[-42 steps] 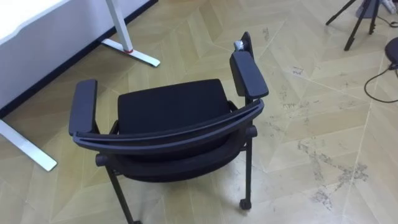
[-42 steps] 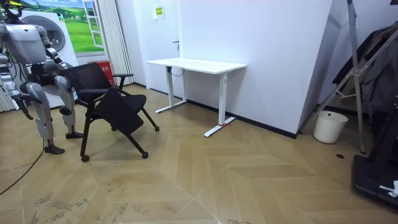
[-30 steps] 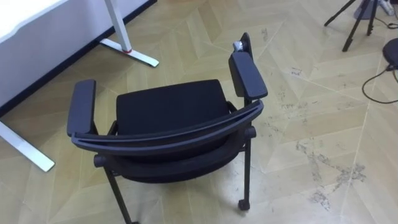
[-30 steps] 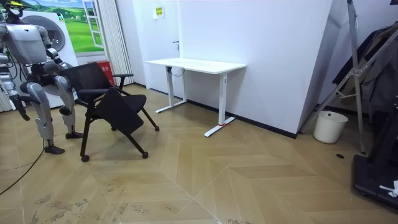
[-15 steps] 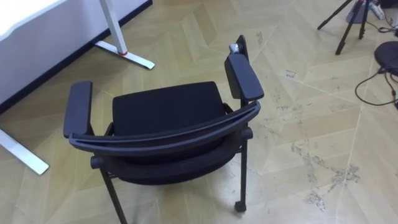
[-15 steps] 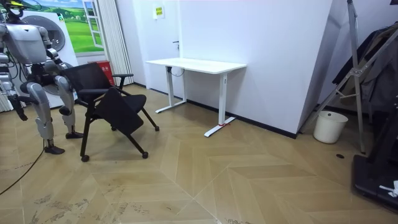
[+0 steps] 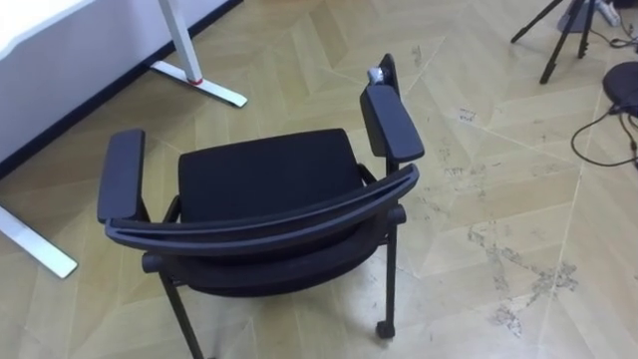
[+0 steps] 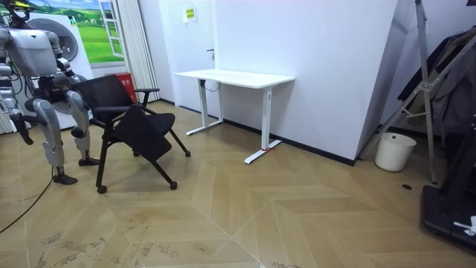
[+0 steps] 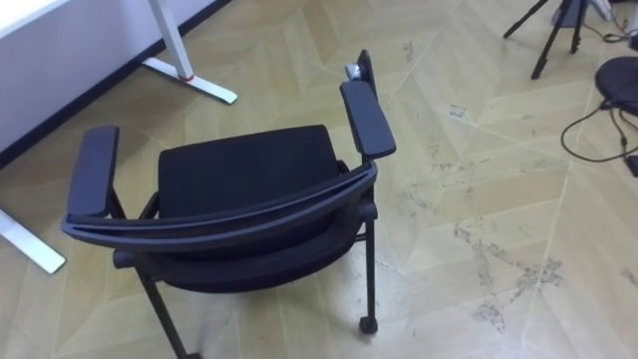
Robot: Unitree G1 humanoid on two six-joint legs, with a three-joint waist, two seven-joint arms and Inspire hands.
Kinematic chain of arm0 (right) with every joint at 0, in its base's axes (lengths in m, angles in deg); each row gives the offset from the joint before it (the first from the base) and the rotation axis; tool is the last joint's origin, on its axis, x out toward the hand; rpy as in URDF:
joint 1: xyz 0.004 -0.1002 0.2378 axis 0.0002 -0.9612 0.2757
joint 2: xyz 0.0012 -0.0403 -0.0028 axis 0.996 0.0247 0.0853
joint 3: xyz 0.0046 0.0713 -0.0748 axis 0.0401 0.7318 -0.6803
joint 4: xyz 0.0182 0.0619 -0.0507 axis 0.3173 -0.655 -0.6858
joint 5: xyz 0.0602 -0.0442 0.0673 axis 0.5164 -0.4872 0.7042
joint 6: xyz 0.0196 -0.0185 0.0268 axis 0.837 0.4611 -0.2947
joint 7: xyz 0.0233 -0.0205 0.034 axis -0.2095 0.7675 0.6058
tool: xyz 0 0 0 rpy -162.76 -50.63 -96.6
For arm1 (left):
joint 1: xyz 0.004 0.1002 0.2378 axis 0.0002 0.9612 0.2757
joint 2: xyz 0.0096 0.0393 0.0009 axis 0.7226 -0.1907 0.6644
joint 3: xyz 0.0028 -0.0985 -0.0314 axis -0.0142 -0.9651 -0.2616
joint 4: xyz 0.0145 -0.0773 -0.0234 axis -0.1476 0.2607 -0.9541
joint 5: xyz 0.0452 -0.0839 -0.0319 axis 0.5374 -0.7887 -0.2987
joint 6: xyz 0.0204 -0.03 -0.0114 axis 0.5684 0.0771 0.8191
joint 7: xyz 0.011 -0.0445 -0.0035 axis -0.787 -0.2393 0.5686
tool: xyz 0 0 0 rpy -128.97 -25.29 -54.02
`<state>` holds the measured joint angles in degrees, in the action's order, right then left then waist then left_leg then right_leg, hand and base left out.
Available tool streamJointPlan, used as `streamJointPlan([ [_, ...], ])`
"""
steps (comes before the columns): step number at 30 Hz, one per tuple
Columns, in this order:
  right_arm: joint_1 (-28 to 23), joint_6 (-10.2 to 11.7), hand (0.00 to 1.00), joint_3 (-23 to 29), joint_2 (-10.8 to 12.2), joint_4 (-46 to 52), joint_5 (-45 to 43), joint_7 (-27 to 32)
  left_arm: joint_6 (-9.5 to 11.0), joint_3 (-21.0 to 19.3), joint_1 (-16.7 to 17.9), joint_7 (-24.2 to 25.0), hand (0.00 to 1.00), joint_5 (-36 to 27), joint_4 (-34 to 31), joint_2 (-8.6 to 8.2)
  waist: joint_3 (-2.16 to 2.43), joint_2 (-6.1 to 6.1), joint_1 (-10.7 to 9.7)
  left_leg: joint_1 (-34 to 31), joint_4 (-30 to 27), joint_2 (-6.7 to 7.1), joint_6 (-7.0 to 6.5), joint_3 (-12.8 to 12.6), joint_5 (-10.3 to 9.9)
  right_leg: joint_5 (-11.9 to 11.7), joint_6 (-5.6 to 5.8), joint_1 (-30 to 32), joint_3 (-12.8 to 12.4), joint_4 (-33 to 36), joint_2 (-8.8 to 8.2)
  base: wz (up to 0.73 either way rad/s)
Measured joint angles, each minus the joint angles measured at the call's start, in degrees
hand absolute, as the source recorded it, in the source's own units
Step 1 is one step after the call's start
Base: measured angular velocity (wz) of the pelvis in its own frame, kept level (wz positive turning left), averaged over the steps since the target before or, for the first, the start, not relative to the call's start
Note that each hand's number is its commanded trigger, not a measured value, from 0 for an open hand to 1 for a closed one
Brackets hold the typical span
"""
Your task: Push chair
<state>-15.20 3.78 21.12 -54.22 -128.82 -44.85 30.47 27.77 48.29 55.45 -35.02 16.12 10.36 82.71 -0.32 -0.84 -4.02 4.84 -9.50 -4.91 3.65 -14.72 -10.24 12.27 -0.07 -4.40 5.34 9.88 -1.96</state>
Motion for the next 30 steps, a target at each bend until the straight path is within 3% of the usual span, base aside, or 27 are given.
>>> streamJointPlan([
  [8,1.3,-1.9,0.0,0.4,-0.2,0.0,-0.3,0.5,-0.3,-0.6,0.7,0.3,0.0,-2.4,-0.3,0.13,-0.16,-0.21,1.5,0.2,0.0,0.07,0.23,1.3,-0.3,0.0,0.04,-0.8,1.1,-0.9,-0.07,0.07],
  [14,1.9,-2.6,0.0,0.3,-0.2,-0.1,-1.0,0.6,-0.6,-2.0,1.7,0.3,0.0,-2.4,-1.0,0.09,0.12,-0.39,2.3,-0.4,0.0,0.6,0.22,3.5,-0.3,0.2,0.35,-1.5,3.3,-1.2,-0.51,0.19],
  [17,2.2,-3.2,0.0,0.9,-0.4,-0.1,-2.1,0.6,-1.2,-6.2,2.3,-0.1,0.0,-2.9,0.8,0.28,0.28,-0.21,3.9,-0.6,-0.1,0.68,0.12,3.9,-0.3,0.3,0.37,-1.6,4.2,-1.2,-0.66,0.06],
  [21,2.6,-3.9,0.0,1.1,-0.5,-2.0,-1.4,0.5,-3.0,-10.9,8.3,-3.1,0.0,-6.3,2.8,0.46,0.44,-0.41,6.2,0.0,-0.3,0.9,0.08,4.8,-0.4,0.3,0.47,-3.1,5.1,-1.4,-0.78,0.13],
  [23,3.1,-4.6,0.0,1.8,-0.6,-2.1,-1.5,0.5,-4.5,-14.1,9.7,-3.7,0.0,-6.9,4.6,0.13,0.23,-0.16,6.4,-0.2,-0.9,1.07,-0.1,6.2,-0.7,0.5,0.7,-3.9,6.6,-1.3,-0.93,0.34],
  [25,4.3,-5.6,0.0,2.0,-1.5,-2.4,-1.7,0.5,-6.3,-17.7,11.0,-5.0,0.0,-8.9,4.9,-0.31,0.03,0.41,8.8,-0.4,-2.4,1.27,-0.26,6.5,-1.3,0.9,0.8,-4.5,7.1,-1.3,-1.24,0.14],
  [30,6.7,-5.4,0.0,2.1,-3.5,-2.2,-3.3,0.4,-6.4,-23.0,11.2,-8.1,0.0,-12.0,3.8,0.57,0.05,1.03,10.0,-1.3,-3.0,2.06,-0.43,8.9,-1.3,1.6,1.15,-4.8,9.2,-1.0,-1.84,0.27],
])
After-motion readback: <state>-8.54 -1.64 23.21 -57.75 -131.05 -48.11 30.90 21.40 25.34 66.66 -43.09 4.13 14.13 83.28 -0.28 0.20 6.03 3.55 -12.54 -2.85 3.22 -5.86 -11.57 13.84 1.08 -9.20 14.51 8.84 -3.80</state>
